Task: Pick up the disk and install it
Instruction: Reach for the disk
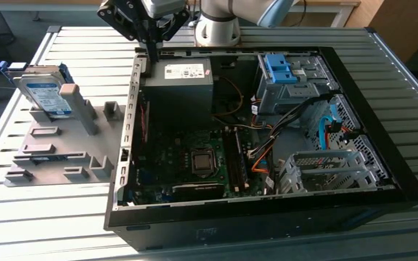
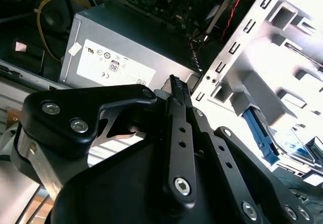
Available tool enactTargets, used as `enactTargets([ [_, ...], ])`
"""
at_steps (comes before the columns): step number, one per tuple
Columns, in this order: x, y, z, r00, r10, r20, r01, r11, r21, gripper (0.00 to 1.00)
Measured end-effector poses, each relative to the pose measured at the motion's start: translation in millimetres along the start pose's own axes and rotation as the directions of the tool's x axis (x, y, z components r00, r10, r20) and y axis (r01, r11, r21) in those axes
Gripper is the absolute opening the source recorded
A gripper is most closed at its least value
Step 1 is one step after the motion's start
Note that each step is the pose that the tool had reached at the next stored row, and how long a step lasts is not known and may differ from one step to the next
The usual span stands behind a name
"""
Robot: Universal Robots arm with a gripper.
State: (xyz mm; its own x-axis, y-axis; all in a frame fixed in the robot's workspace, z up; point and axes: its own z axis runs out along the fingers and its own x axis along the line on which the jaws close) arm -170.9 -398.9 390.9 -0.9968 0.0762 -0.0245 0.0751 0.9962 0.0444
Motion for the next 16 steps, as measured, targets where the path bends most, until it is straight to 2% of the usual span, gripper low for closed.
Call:
enactTargets([
  [7,5.7,-0.4,0.3,1.0000,0.000,0.0000,0.000,1.0000,0.0000,0.11],
  [16,7.3,-0.6,0.2,1.0000,0.000,0.0000,0.000,1.0000,0.0000,0.11],
])
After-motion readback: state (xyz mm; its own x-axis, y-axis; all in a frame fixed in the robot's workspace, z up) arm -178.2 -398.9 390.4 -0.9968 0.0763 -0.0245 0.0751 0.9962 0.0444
